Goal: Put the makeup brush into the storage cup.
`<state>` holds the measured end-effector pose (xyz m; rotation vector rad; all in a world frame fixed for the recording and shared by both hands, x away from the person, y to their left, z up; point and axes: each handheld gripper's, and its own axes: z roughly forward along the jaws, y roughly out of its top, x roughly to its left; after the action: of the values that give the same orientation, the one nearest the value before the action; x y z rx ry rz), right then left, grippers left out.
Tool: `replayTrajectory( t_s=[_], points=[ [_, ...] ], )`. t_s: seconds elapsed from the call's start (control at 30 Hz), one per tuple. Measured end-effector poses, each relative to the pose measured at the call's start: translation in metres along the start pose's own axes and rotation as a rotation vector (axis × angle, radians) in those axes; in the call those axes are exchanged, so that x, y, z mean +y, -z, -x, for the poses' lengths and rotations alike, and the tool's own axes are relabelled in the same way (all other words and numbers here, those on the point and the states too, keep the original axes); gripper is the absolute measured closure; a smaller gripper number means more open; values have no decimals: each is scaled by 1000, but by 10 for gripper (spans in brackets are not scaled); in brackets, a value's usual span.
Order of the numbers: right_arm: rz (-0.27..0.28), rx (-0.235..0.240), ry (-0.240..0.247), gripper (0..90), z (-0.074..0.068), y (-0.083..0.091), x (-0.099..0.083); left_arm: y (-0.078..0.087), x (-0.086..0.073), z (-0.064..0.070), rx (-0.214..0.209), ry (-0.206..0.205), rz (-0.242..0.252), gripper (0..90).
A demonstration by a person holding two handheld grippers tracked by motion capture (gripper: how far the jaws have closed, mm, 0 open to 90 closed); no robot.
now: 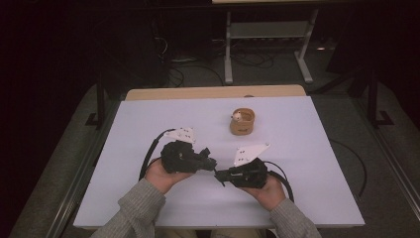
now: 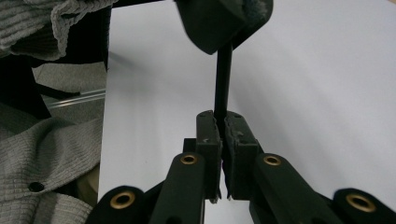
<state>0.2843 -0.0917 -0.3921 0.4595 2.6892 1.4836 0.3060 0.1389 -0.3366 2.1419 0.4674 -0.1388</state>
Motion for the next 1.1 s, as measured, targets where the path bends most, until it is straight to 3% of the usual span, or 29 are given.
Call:
replayTrajectory(
  t_s=[0.2, 0.47, 0.5, 0.57, 0.67, 0.73, 0.97, 1.1],
  points=[
    [7, 29, -15, 845, 2, -2, 0, 0, 1, 0, -3, 6, -3, 847],
    [-1, 46, -23, 837, 3, -5, 0, -2, 4, 4, 10, -18, -31, 852],
    [-6, 48, -21, 834, 3, -5, 0, -2, 5, 3, 13, -35, -40, 852],
    [-11, 47, -16, 813, 4, -5, 2, -1, 6, 5, 18, -37, -44, 853],
    [-23, 40, -28, 679, 4, -4, 6, -2, 8, 8, 39, -56, -65, 853],
    [-31, 42, -23, 664, 6, -3, 10, -3, 9, 10, 48, -62, -79, 853],
    [-16, 50, -19, 706, 5, 3, 17, -6, 10, 11, 58, -80, -105, 853],
    [-26, 57, 1, 782, 4, 1, 21, -7, 10, 11, 52, -80, -107, 853]
  ],
)
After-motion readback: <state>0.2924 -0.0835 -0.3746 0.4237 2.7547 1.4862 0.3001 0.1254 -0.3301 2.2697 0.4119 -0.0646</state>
